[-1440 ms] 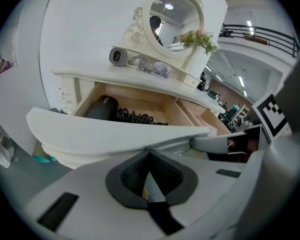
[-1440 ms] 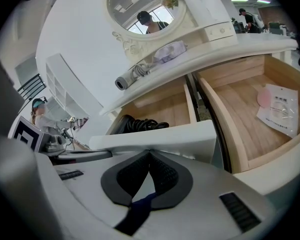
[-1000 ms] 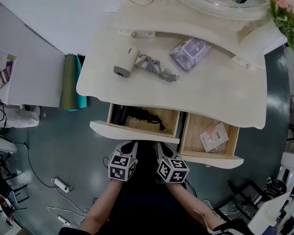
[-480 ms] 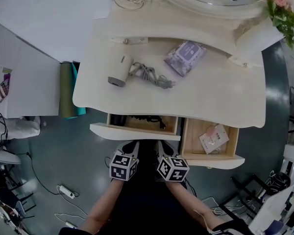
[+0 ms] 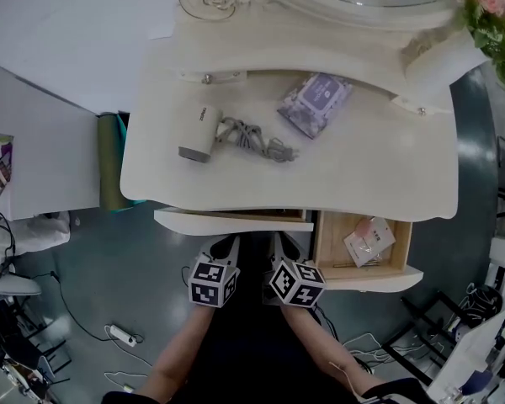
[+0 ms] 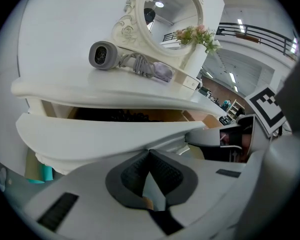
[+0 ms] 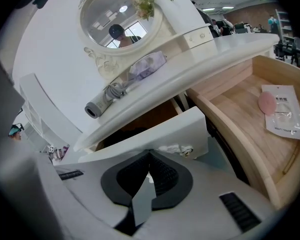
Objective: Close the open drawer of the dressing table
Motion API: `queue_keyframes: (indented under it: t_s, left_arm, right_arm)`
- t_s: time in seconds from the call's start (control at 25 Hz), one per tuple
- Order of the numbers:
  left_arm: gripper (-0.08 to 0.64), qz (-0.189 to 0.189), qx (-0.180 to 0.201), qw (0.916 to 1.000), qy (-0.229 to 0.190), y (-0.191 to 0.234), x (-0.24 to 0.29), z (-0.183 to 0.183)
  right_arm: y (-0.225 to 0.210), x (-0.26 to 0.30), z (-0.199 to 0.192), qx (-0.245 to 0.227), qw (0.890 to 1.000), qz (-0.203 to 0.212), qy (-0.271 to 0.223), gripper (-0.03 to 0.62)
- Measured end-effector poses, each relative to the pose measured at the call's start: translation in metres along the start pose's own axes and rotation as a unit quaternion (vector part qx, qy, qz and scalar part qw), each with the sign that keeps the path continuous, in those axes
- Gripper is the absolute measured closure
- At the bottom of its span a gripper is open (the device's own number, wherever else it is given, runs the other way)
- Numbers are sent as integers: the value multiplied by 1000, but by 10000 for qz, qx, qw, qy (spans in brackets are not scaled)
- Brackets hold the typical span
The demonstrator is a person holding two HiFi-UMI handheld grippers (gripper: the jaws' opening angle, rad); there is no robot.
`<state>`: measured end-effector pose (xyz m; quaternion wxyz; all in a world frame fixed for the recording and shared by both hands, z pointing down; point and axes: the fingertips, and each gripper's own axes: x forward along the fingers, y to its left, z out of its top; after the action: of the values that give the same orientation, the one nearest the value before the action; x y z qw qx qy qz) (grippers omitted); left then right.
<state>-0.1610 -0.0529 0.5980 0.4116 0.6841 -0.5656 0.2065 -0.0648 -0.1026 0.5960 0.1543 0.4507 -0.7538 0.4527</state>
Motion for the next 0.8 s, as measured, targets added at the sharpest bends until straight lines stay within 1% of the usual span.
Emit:
queue_keyframes:
  t_s: [0.4,0.8]
  left_arm:
    - [560,4,108,9999,-53,12,12,23]
    - [560,44,233,9994,-246,19,26,45]
  right_arm:
    - [2,20,22,279,9990,-216,-270,568]
    - [3,36,42,500,9965,-262,-612,568]
